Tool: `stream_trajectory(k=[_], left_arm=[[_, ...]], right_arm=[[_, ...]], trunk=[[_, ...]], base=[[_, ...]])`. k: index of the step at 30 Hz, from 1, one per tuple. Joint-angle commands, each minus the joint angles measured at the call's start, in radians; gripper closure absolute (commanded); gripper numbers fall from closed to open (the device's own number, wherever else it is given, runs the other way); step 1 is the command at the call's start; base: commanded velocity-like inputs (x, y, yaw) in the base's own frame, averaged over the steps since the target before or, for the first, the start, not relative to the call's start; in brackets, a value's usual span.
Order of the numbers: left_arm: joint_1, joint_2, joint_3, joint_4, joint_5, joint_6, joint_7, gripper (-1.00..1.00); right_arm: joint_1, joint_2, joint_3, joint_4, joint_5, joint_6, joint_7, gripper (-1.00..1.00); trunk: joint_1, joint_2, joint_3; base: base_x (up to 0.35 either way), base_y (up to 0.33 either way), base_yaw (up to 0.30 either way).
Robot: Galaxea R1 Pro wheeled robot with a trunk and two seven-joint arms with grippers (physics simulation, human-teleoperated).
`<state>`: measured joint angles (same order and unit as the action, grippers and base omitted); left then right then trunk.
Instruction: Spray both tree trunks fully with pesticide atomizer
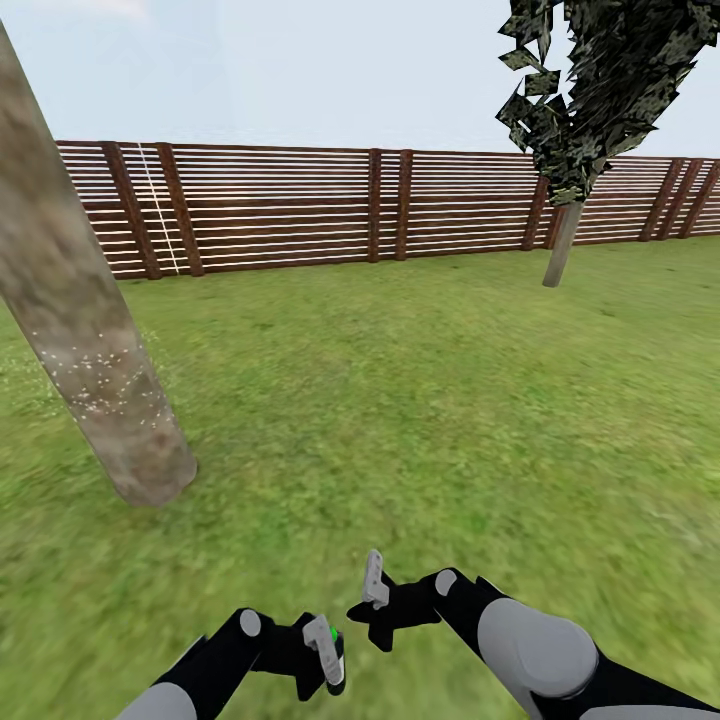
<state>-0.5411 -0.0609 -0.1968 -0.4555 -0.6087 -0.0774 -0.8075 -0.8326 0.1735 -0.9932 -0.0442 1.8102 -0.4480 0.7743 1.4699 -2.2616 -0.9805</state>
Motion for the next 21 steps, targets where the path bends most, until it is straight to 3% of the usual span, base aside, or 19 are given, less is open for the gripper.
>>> stream_trajectory(k=[1,21], left_arm=[[0.0,0.0,0.001,0.001,-0.009,-0.008,-0.001,1.0],[0.0,-0.01,0.013,-0.009,-0.002,-0.01,-0.001,1.0]], right_arm=[[0.0,0.001,-0.009,-0.003,0.009,-0.005,0.005,1.0],[0.0,0.001,-0.009,-0.003,0.009,-0.005,0.005,1.0]], trunk=[[0.0,0.0,-0.001],[0.0,0.0,-0.001]], base=[[0.0,0.0,0.0],[0.0,0.0,0.0]])
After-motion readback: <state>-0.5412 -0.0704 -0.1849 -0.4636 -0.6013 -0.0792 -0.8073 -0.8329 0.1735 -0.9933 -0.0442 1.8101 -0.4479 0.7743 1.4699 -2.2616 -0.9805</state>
